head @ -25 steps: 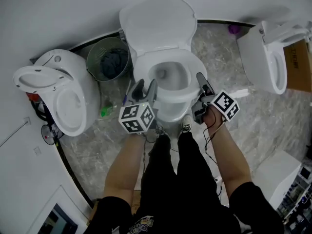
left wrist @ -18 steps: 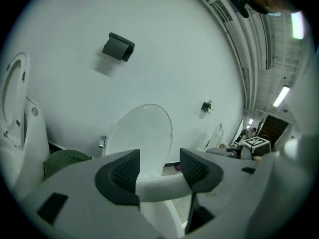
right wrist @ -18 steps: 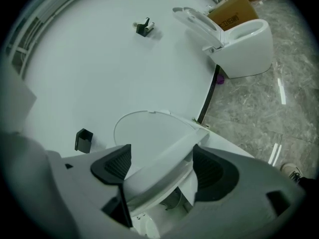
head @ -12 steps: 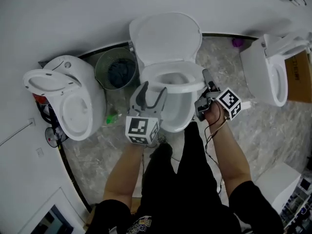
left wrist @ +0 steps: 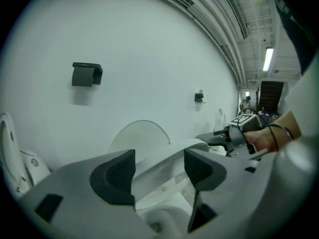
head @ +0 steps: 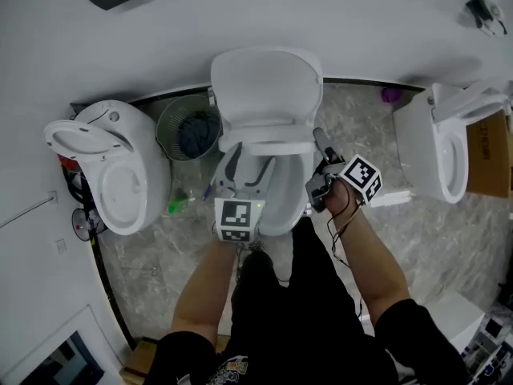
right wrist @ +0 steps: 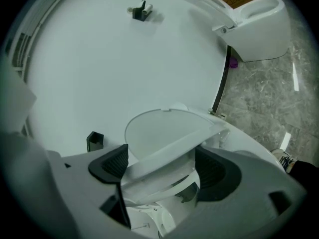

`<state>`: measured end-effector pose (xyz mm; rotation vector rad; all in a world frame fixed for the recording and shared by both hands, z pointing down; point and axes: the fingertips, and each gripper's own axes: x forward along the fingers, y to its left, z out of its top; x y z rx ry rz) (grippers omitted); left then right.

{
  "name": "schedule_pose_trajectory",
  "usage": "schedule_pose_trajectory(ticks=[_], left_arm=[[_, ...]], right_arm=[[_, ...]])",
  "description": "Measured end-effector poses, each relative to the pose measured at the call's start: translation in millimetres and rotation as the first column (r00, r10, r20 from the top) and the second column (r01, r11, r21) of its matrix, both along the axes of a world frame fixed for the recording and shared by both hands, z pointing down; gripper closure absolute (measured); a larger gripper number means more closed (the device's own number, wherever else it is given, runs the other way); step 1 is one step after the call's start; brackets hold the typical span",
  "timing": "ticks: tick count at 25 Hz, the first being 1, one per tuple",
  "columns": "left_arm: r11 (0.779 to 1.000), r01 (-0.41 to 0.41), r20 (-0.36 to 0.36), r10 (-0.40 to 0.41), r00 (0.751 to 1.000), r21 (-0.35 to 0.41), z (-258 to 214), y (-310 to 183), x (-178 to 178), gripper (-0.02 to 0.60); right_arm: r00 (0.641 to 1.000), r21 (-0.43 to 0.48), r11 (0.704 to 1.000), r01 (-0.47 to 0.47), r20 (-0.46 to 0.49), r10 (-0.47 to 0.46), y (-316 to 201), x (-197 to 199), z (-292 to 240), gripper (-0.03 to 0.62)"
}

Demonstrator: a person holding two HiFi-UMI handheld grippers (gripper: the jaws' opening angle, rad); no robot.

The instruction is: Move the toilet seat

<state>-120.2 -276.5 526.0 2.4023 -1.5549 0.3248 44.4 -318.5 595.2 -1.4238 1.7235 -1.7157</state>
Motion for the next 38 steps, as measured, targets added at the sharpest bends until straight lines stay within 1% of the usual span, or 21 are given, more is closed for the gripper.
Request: schedule_pose_trajectory(ticks=[3, 5, 6, 7, 8, 9, 10, 11, 13, 14, 15, 16, 17, 18, 19, 22, 25, 29, 33, 38], left_arm=[[0.999, 0.033, -0.002, -0.033, 0.999, -0.018, -3.2, -13.3, -1.4, 0.302], [0.998, 0.05, -0.004, -0.051, 0.999, -0.042, -5.1, -22.4, 0.0, 0.302], [0.997, 0.06, -0.003, -0.06, 0.998, -0.054, -5.4, -26.9, 0.2, 0.304], [0.996, 0.07, -0.001, -0.07, 0.998, -0.059, -5.9, -31.8, -0.2, 0.303], [0.995, 0.079, 0.0, -0.079, 0.997, -0.06, -7.2, -36.9, -0.8, 0.304], [0.995, 0.087, -0.001, -0.087, 0.996, -0.057, -9.3, -42.2, -1.4, 0.304], [0.994, 0.094, -0.003, -0.094, 0.996, -0.055, -11.8, -47.3, -2.0, 0.304], [0.994, 0.1, -0.003, -0.1, 0.995, -0.053, -13.8, -52.1, -2.5, 0.304], [0.992, 0.112, -0.001, -0.112, 0.994, -0.058, -15.5, -60.6, -2.9, 0.304], [0.991, 0.118, 0.0, -0.118, 0.993, -0.062, -15.7, -64.3, -2.7, 0.304], [0.99, 0.124, -0.001, -0.124, 0.992, -0.066, -15.8, -67.8, -2.5, 0.304], [0.989, 0.13, 0.0, -0.131, 0.991, -0.07, -16.1, -71.3, -2.3, 0.304], [0.988, 0.136, 0.002, -0.137, 0.991, -0.072, -16.5, -75.1, -2.2, 0.304], [0.987, 0.143, 0.005, -0.143, 0.99, -0.073, -17.0, -79.2, -2.3, 0.304], [0.986, 0.149, 0.009, -0.148, 0.989, -0.074, -17.3, -83.3, -2.7, 0.304], [0.983, 0.167, 0.014, -0.167, 0.986, -0.075, -17.8, -95.2, -3.7, 0.304], [0.979, 0.192, 0.011, -0.192, 0.981, -0.073, -17.5, -109.7, -6.4, 0.304], [0.973, 0.217, 0.019, -0.216, 0.976, -0.08, -16.7, -130.5, -10.4, 0.305], [0.969, 0.235, 0.017, -0.234, 0.972, -0.074, -21.2, -148.9, -9.3, 0.305], [0.964, 0.256, 0.018, -0.255, 0.967, -0.068, -27.3, -158.8, -7.6, 0.305]], right_arm=[[0.998, 0.012, 0.998, 0.061, 0.016, -0.061, -7.8, -1.2, -4.3, 0.161], [0.995, 0.037, 0.994, 0.099, 0.009, -0.099, -10.6, 0.7, -10.4, 0.163], [0.992, 0.059, 0.99, 0.125, -0.016, -0.125, -11.4, 2.3, -15.1, 0.169], [0.985, 0.088, 0.983, 0.163, -0.062, -0.158, -12.1, 3.7, -20.9, 0.184], [0.972, 0.12, 0.969, 0.214, -0.128, -0.198, -12.9, 4.4, -27.3, 0.204], [0.948, 0.153, 0.949, 0.275, -0.211, -0.24, -14.1, 4.3, -34.1, 0.204], [0.91, 0.184, 0.921, 0.344, -0.308, -0.278, -15.7, 2.9, -41.4, 0.203], [0.857, 0.209, 0.884, 0.419, -0.413, -0.309, -17.8, -0.2, -49.4, 0.204], [0.717, 0.231, 0.791, 0.567, -0.611, -0.336, -22.7, -9.1, -63.7, 0.204], [0.648, 0.229, 0.746, 0.625, -0.685, -0.332, -25.6, -13.8, -68.6, 0.204], [0.588, 0.222, 0.709, 0.67, -0.741, -0.324, -29.0, -18.2, -72.1, 0.206], [0.541, 0.212, 0.681, 0.701, -0.781, -0.313, -33.1, -22.0, -74.3, 0.207], [0.506, 0.203, 0.662, 0.721, -0.807, -0.304, -38.2, -25.3, -75.7, 0.215], [0.487, 0.197, 0.652, 0.732, -0.821, -0.298, -44.1, -28.0, -76.5, 0.22], [0.479, 0.195, 0.649, 0.736, -0.827, -0.295, -50.4, -30.5, -76.9, 0.222], [0.473, 0.191, 0.649, 0.737, -0.831, -0.293, -69.5, -36.1, -77.4, 0.243], [0.458, 0.19, 0.638, 0.746, -0.842, -0.286, -86.8, -40.4, -78.0, 0.243], [0.455, 0.185, 0.638, 0.747, -0.842, -0.289, -108.0, -43.4, -75.7, 0.243], [0.45, 0.181, 0.629, 0.756, -0.842, -0.298, -132.3, -46.6, -73.9, 0.244], [0.451, 0.172, 0.625, 0.762, -0.833, -0.32, -159.5, -48.7, -67.1, 0.249]])
